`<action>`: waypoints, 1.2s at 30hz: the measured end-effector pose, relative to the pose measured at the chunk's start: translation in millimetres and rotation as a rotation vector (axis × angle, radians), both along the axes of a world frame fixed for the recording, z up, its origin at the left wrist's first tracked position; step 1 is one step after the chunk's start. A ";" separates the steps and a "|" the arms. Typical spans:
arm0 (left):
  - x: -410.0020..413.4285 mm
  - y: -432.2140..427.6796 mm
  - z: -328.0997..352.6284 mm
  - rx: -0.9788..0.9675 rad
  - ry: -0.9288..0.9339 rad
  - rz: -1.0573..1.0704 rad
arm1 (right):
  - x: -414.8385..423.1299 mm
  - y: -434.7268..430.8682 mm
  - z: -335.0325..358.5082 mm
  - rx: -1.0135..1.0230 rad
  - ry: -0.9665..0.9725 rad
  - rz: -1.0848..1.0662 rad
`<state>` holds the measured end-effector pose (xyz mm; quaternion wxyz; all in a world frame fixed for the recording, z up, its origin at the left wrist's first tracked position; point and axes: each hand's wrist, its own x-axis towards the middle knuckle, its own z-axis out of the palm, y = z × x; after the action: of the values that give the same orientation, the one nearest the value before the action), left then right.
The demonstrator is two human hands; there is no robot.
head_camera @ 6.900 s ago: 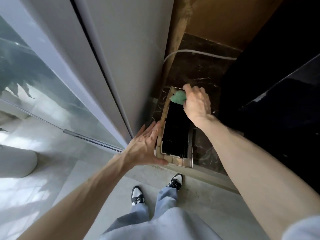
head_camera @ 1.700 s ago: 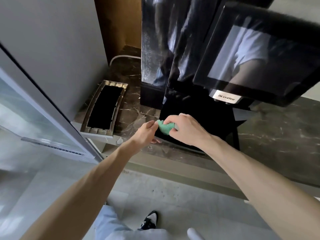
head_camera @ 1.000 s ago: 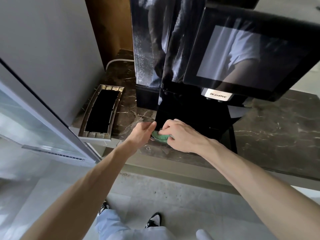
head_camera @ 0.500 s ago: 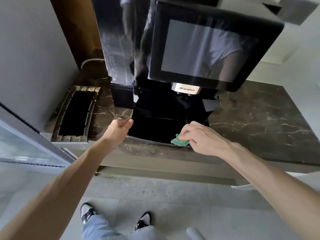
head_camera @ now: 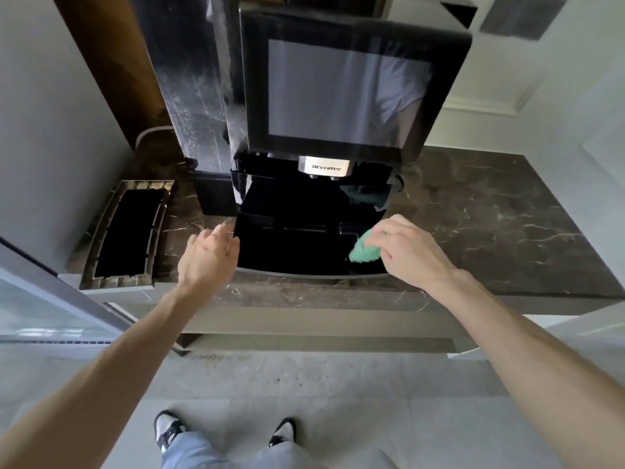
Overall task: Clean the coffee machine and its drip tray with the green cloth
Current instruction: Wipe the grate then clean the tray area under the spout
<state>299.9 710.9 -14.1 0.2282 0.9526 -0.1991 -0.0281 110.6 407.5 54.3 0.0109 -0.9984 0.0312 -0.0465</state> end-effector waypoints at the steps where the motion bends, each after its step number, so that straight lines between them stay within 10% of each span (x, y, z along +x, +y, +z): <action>1: -3.9 -3.2 0.8 0.033 -0.175 -0.053 | 4.9 4.5 2.0 0.054 -0.120 -0.076; 7: -27.5 -35.4 5.3 0.076 -0.353 -0.491 | 39.5 32.3 -10.5 0.093 -0.169 -0.313; 16: -35.3 -40.2 -1.2 0.301 -0.177 -0.436 | 23.6 52.0 -18.1 -0.074 0.033 -0.337; 24: -35.9 -39.9 -0.5 0.271 -0.156 -0.440 | 33.6 40.7 -21.1 0.058 -0.203 -0.405; 36: -29.7 -41.0 -4.7 0.100 -0.124 -0.405 | 32.8 58.0 -2.8 0.143 -0.027 -0.466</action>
<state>270.2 669.9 -18.8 0.1577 0.9033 -0.3983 -0.0245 143.4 465.6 51.5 0.0712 -0.9601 0.2638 -0.0589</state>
